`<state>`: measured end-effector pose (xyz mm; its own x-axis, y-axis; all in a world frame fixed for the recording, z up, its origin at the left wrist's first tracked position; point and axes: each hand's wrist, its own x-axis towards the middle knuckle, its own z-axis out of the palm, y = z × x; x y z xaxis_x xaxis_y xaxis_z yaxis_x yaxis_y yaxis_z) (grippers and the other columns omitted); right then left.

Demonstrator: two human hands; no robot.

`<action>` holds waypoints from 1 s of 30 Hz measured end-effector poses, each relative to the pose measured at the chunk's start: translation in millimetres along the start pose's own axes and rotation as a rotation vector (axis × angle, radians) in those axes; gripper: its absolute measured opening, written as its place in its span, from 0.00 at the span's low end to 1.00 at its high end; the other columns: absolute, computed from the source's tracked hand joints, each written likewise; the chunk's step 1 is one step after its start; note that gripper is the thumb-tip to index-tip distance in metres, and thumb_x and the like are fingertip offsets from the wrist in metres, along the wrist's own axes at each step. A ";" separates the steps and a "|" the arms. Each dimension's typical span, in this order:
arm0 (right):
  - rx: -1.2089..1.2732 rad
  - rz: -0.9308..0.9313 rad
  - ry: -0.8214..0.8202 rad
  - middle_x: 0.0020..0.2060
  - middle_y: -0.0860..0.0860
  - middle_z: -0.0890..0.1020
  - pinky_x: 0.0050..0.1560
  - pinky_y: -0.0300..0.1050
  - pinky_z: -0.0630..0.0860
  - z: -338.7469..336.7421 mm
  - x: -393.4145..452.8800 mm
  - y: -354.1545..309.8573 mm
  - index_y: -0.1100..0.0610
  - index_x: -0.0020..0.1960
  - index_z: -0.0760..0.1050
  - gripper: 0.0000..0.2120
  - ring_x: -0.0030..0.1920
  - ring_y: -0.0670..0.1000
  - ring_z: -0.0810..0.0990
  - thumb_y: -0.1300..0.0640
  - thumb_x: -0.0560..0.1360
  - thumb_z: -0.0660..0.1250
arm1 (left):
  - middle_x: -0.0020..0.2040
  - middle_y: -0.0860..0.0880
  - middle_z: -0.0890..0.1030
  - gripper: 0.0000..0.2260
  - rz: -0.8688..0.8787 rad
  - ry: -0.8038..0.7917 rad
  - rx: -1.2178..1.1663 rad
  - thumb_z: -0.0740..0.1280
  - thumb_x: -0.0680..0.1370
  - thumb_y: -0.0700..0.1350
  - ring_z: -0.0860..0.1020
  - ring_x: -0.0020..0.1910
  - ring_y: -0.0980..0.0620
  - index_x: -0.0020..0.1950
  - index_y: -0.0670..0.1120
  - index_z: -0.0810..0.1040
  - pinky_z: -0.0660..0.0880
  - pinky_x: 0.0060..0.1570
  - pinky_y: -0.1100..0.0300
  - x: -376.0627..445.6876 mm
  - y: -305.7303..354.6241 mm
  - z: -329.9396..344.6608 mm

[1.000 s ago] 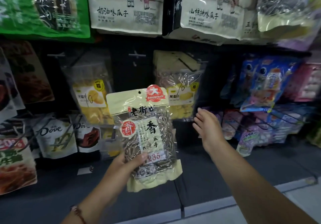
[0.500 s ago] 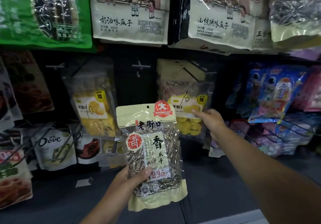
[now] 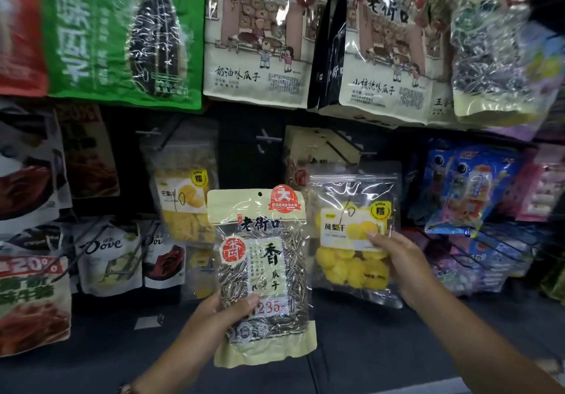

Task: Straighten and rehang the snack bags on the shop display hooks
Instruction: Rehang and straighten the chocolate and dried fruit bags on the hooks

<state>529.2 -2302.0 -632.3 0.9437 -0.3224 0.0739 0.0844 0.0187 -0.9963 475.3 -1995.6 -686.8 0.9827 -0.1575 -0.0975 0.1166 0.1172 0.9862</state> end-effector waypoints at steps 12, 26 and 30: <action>0.086 0.050 -0.104 0.53 0.56 0.85 0.62 0.64 0.74 -37.4 -63.9 26.0 0.56 0.55 0.83 0.29 0.55 0.60 0.83 0.46 0.57 0.80 | 0.75 0.49 0.68 0.59 0.004 -0.015 0.112 0.75 0.50 0.72 0.67 0.72 0.46 0.76 0.49 0.64 0.58 0.73 0.45 -20.1 -1.7 -11.8; 0.414 0.112 -0.114 0.59 0.60 0.81 0.51 0.60 0.81 -88.4 -74.7 53.0 0.59 0.67 0.74 0.53 0.57 0.63 0.81 0.43 0.45 0.85 | 0.53 0.60 0.81 0.14 0.117 -0.036 0.239 0.72 0.72 0.58 0.79 0.51 0.62 0.55 0.59 0.74 0.73 0.49 0.62 21.0 23.0 46.5; 0.464 0.123 -0.108 0.59 0.61 0.81 0.43 0.56 0.83 -99.4 -71.9 50.0 0.60 0.68 0.72 0.57 0.57 0.63 0.82 0.44 0.43 0.85 | 0.50 0.60 0.84 0.19 0.126 -0.094 0.287 0.71 0.68 0.60 0.80 0.51 0.61 0.56 0.57 0.76 0.75 0.55 0.58 37.6 42.2 72.1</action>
<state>433.8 -2372.0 -691.8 0.9813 -0.1919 -0.0147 0.0804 0.4785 -0.8744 506.8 -2067.3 -639.3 0.9677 -0.2506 0.0272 -0.0635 -0.1379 0.9884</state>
